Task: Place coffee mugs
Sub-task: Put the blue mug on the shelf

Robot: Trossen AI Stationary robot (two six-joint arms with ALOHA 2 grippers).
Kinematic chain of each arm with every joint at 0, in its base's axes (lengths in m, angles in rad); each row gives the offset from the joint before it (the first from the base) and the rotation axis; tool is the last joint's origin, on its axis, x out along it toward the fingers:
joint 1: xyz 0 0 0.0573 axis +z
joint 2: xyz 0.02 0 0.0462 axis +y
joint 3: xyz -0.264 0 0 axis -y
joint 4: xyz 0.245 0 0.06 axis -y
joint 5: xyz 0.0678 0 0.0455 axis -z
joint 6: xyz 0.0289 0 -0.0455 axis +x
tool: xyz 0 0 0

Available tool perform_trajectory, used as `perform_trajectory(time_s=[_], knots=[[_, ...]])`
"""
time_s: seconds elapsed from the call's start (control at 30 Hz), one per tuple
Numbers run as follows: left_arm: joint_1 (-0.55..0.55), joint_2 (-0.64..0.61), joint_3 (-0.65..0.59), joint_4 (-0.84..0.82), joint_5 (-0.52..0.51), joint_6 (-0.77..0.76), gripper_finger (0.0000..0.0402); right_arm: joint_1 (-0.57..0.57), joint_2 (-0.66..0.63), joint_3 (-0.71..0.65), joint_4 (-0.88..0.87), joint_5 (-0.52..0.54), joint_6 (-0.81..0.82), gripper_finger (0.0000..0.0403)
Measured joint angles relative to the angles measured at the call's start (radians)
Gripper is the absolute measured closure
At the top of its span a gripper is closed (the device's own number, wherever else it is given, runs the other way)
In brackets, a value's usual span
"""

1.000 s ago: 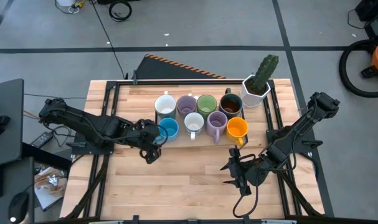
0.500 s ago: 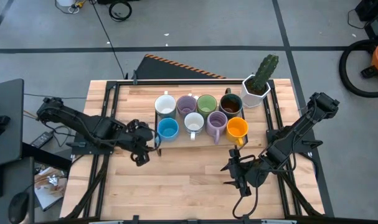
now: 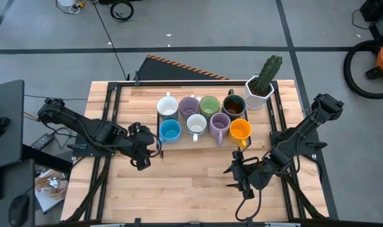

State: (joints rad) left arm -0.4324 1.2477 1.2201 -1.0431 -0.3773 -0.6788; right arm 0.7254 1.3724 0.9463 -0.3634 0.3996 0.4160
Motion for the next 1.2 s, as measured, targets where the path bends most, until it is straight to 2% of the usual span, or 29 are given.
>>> perform_trajectory(time_s=[0.3,0.4,0.53,0.8,1.2], knots=[[-0.056,0.052,-0.001,0.006,-0.099,-0.016,0.0209,0.002,0.0,-0.027,0.03,0.002,-0.005,0.0159],[-0.061,0.063,-0.001,0.008,-0.168,-0.02,0.0209,0.002,0.0,-0.04,0.043,0.002,-0.008,0.0159],[-0.052,0.07,-0.001,0.039,-0.205,-0.03,0.0209,0.002,0.0,-0.043,0.06,0.002,-0.008,0.0159],[-0.054,0.08,-0.001,0.055,-0.205,-0.016,0.0209,0.002,0.0,-0.044,0.074,0.001,-0.026,0.0159],[-0.061,0.096,-0.001,0.166,-0.161,0.045,0.0209,0.002,0.0,-0.044,0.078,-0.001,-0.031,0.0159]])
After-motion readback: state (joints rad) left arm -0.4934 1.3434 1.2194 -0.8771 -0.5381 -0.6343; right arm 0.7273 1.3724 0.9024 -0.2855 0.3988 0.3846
